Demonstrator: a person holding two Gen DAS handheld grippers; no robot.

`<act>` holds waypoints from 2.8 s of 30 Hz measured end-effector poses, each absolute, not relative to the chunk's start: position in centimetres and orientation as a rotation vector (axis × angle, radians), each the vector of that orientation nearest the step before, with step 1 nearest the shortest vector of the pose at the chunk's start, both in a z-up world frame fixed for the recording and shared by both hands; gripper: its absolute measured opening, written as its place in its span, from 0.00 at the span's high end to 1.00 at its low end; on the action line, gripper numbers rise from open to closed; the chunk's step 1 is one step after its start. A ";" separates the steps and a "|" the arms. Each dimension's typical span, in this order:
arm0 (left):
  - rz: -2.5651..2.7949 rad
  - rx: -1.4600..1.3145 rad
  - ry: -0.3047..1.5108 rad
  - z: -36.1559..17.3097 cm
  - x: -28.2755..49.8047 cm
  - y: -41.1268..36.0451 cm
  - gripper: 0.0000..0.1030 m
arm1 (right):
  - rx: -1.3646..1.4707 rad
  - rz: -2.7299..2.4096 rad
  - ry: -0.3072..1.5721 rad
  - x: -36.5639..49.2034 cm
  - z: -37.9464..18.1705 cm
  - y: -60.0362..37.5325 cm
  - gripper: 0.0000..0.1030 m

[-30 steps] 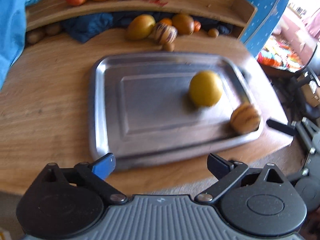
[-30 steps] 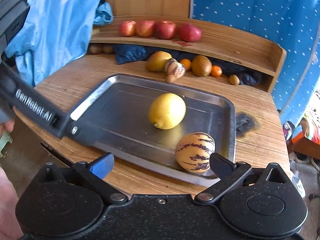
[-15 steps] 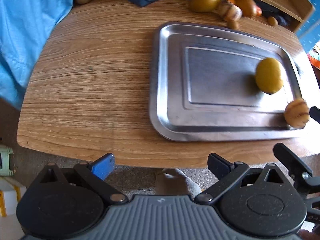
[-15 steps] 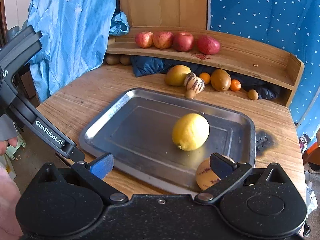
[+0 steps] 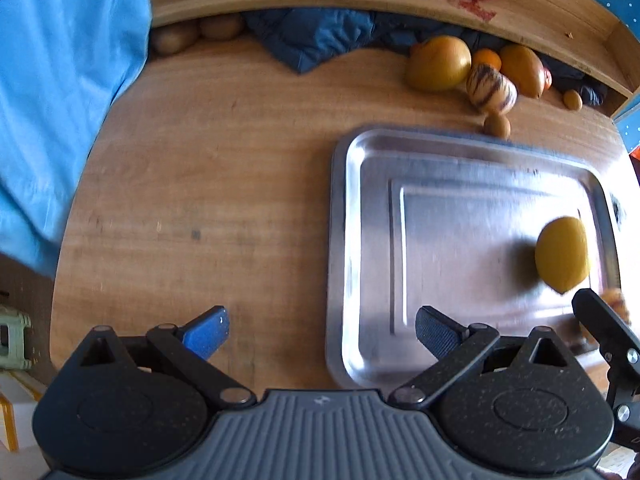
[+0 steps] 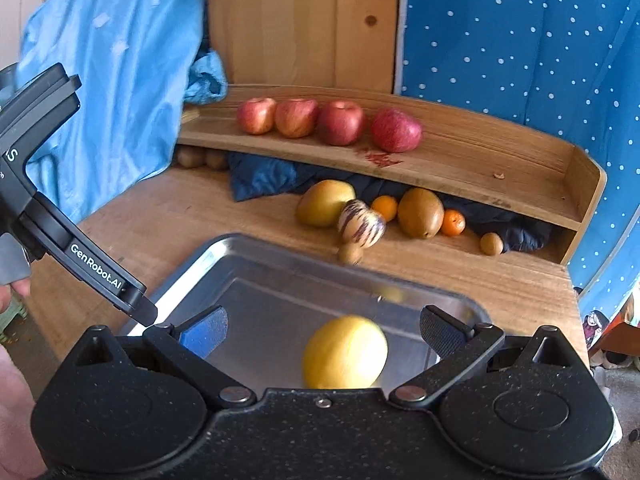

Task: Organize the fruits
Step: 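Lift both open tools away from the tray toward the fruit row, then grasp the yellow pear with the left tool while the right tool grasps a small brown kiwi, then lower the pear onto the tray with the left tool while the right tool releases the kiwi there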

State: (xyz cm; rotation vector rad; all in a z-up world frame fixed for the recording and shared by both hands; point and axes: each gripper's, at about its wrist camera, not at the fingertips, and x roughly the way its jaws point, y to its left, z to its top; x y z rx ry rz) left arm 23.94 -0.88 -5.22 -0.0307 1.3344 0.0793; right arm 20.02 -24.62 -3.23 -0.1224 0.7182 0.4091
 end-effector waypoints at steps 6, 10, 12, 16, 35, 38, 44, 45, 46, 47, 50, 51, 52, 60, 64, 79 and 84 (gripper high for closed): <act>0.059 -0.014 1.303 -5.4 28.4 -0.8 0.01 | -0.119 0.338 0.745 23.1 -3.9 -23.6 0.01; 0.043 -0.021 1.246 -5.6 31.6 -0.6 0.01 | -0.105 0.293 0.773 25.2 -4.7 -22.7 0.01; 0.025 0.022 1.176 -5.6 33.0 -1.0 0.01 | -0.091 0.267 0.783 26.2 -5.2 -22.1 0.01; -0.049 0.107 1.101 -5.6 35.6 -2.5 0.01 | -0.089 0.217 0.802 27.8 -6.0 -21.0 0.01; -0.431 0.182 1.035 -9.2 42.5 -5.2 0.09 | -0.128 0.137 0.948 34.1 -7.6 -19.3 0.20; -0.463 0.162 1.044 -9.5 43.1 -5.3 0.12 | -0.128 0.120 0.983 34.9 -8.3 -19.0 0.26; -0.512 0.112 1.062 -9.9 44.0 -5.2 0.21 | -0.123 0.118 1.003 35.8 -8.6 -18.3 0.31; -0.521 0.105 1.066 -9.9 44.1 -5.2 0.22 | -0.123 0.114 1.011 36.0 -8.7 -18.2 0.32; -0.528 0.100 1.070 -10.0 44.2 -5.3 0.24 | -0.120 0.110 1.019 36.2 -8.9 -18.1 0.32; -0.534 0.095 1.072 -9.9 44.3 -5.3 0.26 | -0.118 0.107 1.026 36.4 -8.9 -18.1 0.33; -0.542 0.090 1.077 -10.0 44.5 -5.4 0.27 | -0.108 0.097 1.053 36.9 -9.2 -18.0 0.38; -0.546 0.086 1.078 -10.0 44.5 -5.3 0.27 | -0.103 0.094 1.058 37.1 -9.3 -18.0 0.40; -0.551 0.080 1.081 -10.1 44.6 -5.2 0.28 | -0.100 0.092 1.062 37.2 -9.4 -17.9 0.42; -0.586 0.033 1.099 -10.2 44.6 -5.2 0.44 | -0.094 0.103 1.057 37.4 -9.6 -17.5 0.58; -0.574 0.020 1.099 -10.2 44.5 -5.1 0.45 | -0.105 0.111 1.044 37.2 -9.7 -17.4 0.65; -0.484 -0.014 1.106 -9.0 41.4 -3.1 0.46 | -0.096 0.172 0.964 35.2 -8.4 -18.5 0.73; -0.450 -0.027 1.105 -8.5 40.0 -2.9 0.46 | -0.098 0.200 0.937 33.9 -7.6 -18.7 0.73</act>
